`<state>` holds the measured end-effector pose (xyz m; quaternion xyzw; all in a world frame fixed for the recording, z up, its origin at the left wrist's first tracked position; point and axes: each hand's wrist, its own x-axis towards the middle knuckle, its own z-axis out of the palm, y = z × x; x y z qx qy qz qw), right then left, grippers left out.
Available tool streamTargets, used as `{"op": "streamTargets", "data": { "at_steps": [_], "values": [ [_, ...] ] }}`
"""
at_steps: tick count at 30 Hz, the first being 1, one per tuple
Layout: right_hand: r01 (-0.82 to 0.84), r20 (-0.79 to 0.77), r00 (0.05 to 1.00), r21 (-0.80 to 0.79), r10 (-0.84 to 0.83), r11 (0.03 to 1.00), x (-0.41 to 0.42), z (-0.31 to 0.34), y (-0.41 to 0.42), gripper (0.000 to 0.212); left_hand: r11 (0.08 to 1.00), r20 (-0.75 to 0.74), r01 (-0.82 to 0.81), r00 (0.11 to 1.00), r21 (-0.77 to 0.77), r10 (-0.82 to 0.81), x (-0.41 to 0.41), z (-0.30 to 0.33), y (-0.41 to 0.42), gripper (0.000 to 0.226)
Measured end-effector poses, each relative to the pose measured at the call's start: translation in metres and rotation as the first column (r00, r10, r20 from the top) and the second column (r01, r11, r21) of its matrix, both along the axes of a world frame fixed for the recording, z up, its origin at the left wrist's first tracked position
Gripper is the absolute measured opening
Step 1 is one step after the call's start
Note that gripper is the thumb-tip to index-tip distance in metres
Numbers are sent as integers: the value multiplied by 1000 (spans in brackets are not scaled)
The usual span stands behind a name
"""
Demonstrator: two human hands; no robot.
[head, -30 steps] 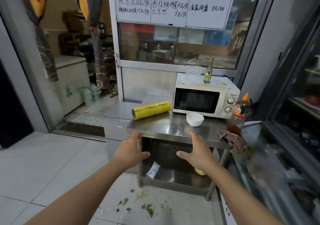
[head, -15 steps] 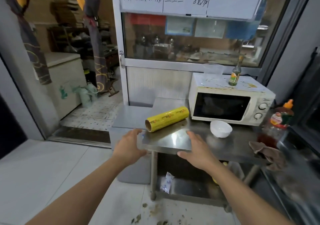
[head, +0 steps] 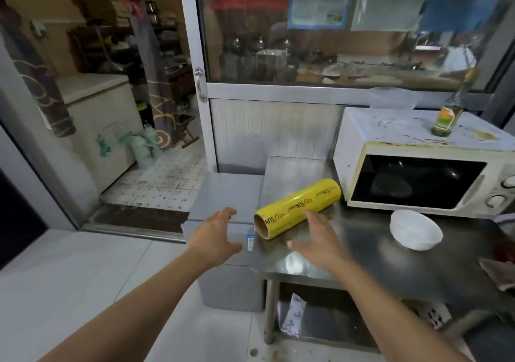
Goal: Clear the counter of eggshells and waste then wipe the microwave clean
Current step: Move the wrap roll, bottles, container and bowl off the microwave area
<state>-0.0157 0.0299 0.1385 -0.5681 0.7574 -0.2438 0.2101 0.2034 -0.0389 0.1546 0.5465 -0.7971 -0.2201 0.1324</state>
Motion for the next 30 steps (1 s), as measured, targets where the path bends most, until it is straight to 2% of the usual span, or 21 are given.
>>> {"op": "streamTargets", "data": {
  "at_steps": [3,7,15,23,26,30],
  "values": [
    [16,13,1000,15,-16,1000,-4,-15,-39,85,1000,32,7,999,24,-8,-13,-14,-36,73],
    [24,36,999,41,-26,999,-9,-32,-70,85,994,-6,62,998,87,-62,-28,-36,-74,73],
    [153,68,985,87,-159,984,-8,-57,-106,91,949,36,282,956,140,-290,-48,-80,-153,73],
    [382,68,914,194,-401,904,36,-77,-113,100,797,-8,576,812,183,-584,-57,-111,-212,66],
    [464,116,862,211,-493,860,56,-84,-115,104,722,-25,667,738,184,-674,-58,-118,-222,72],
    [550,111,810,198,-576,811,68,-93,-120,105,641,-154,738,673,211,-723,-68,-125,-231,76]
  ]
}}
